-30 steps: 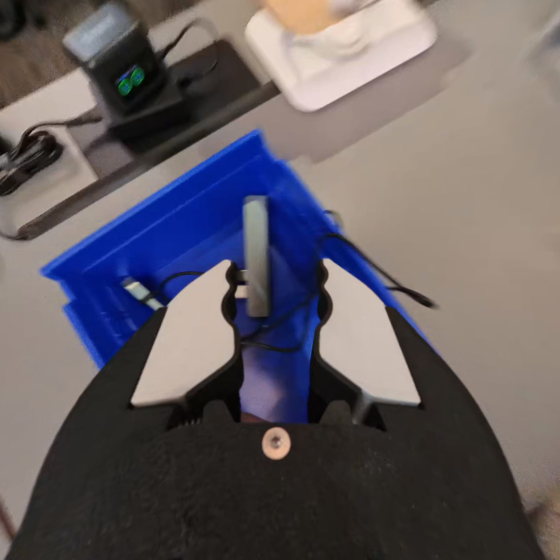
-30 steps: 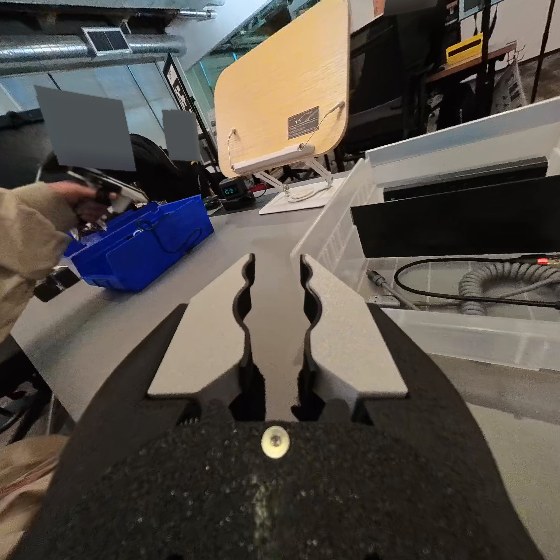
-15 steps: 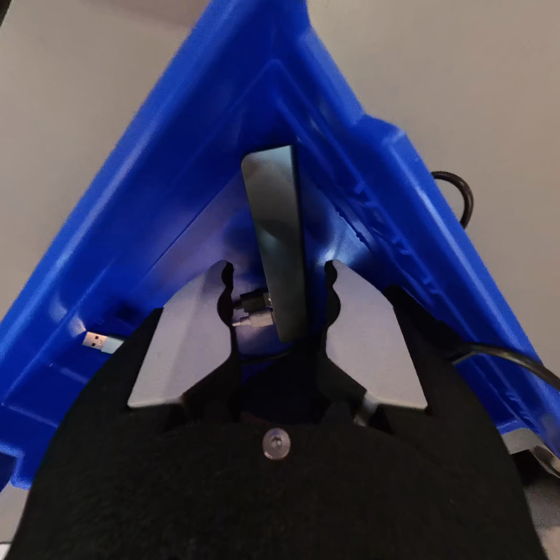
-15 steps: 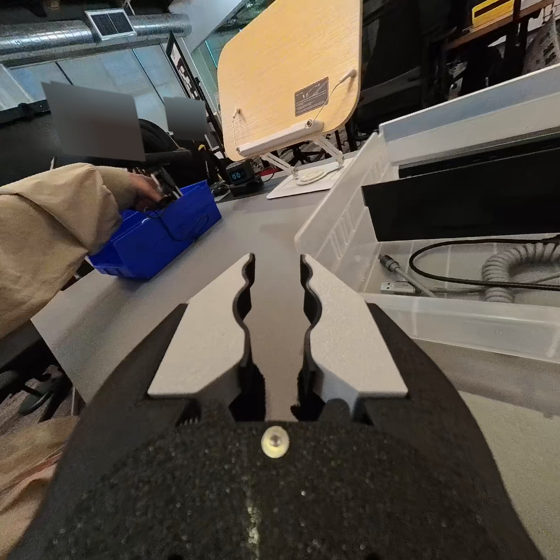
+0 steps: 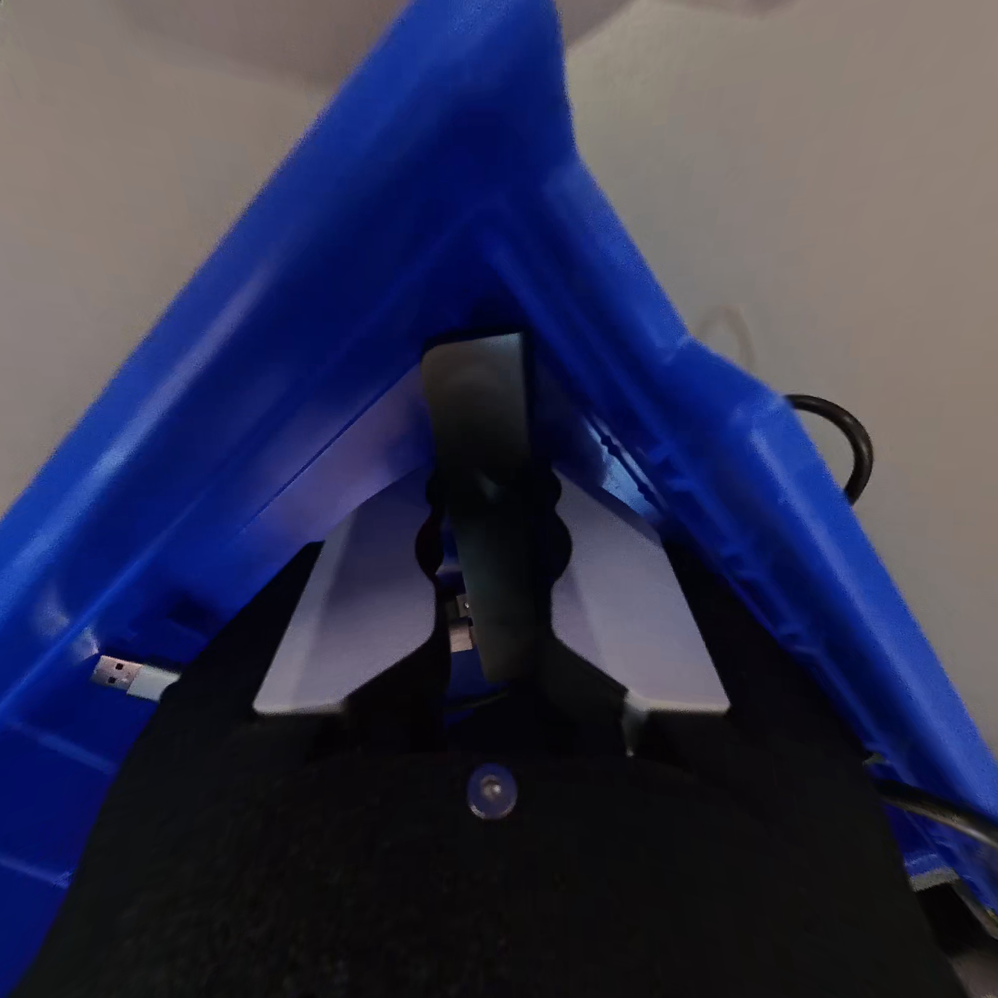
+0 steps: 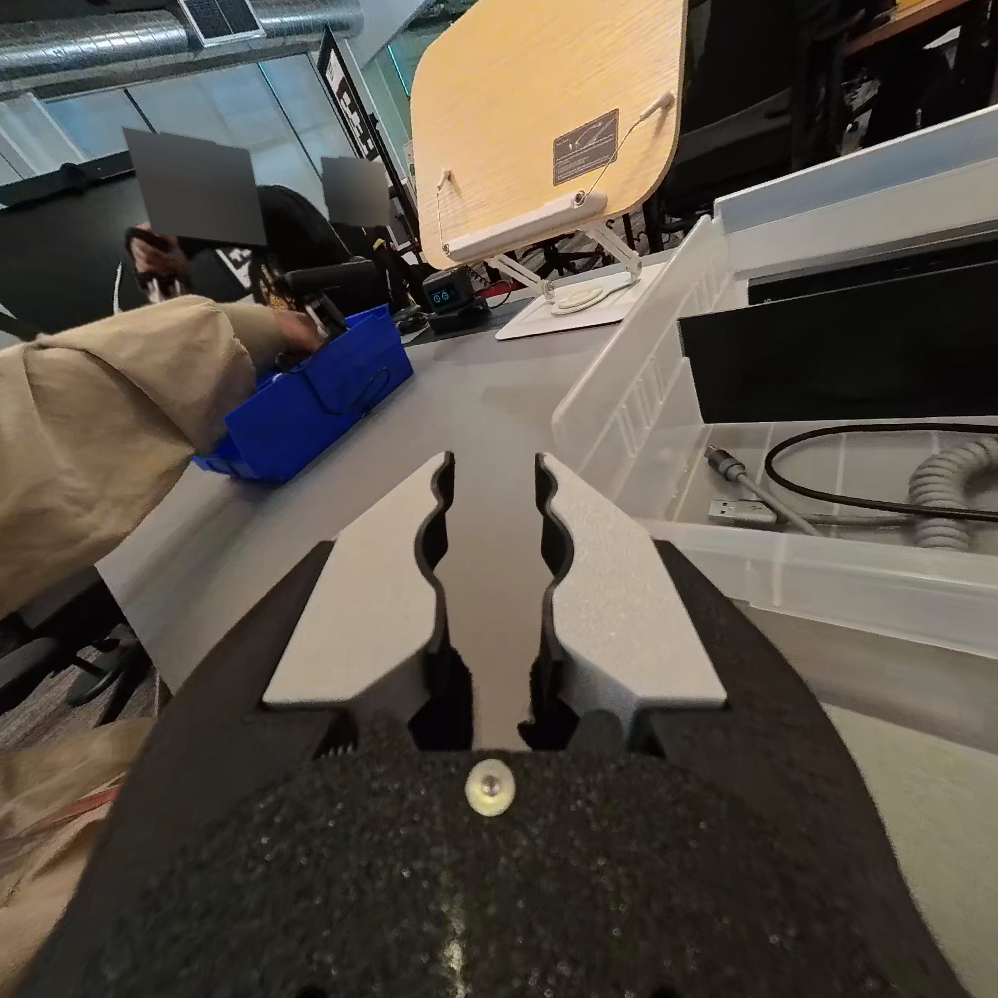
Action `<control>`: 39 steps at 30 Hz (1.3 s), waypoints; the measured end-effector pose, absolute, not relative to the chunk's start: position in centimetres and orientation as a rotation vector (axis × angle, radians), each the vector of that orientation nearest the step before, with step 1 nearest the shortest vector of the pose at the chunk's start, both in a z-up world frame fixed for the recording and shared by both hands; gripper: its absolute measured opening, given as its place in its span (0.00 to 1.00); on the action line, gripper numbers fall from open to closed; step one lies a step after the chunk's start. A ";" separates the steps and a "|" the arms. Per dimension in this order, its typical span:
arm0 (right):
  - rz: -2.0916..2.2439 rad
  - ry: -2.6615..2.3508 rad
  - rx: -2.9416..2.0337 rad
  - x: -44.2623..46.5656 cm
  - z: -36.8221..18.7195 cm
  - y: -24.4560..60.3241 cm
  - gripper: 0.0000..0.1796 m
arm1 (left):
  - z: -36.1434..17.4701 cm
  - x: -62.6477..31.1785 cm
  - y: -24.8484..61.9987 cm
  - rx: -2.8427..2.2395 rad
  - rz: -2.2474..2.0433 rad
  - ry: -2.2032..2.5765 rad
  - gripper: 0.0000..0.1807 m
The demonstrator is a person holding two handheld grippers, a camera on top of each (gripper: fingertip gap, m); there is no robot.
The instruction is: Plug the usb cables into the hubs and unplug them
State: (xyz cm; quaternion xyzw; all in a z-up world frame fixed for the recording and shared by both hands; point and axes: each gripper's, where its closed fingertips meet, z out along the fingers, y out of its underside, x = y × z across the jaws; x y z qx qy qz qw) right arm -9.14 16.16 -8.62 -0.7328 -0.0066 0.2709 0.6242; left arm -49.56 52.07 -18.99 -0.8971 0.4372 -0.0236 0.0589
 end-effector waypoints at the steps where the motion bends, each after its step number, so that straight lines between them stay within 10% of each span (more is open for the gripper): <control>1: 0.619 -0.020 -1.684 -9.1 -8.7 16.0 0.16 | -18.9 -49.6 52.1 -2.694 -0.069 1.328 0.19; 7: 0.611 -0.043 -1.680 -9.3 -8.4 15.3 0.16 | -12.8 -49.8 52.9 -2.386 -0.097 1.125 0.19; 24: 0.464 -0.419 -1.543 -17.5 1.3 16.1 0.22 | 30.8 -34.0 27.4 -1.205 -1.056 1.021 0.18; 34: 0.089 -0.590 -1.174 -24.1 14.6 19.5 0.28 | 22.9 -25.2 23.4 -1.363 -1.554 0.829 0.18; 39: 0.159 -0.563 -1.156 -24.9 12.4 21.5 0.06 | 17.9 -25.9 25.0 -1.436 -1.775 0.590 0.18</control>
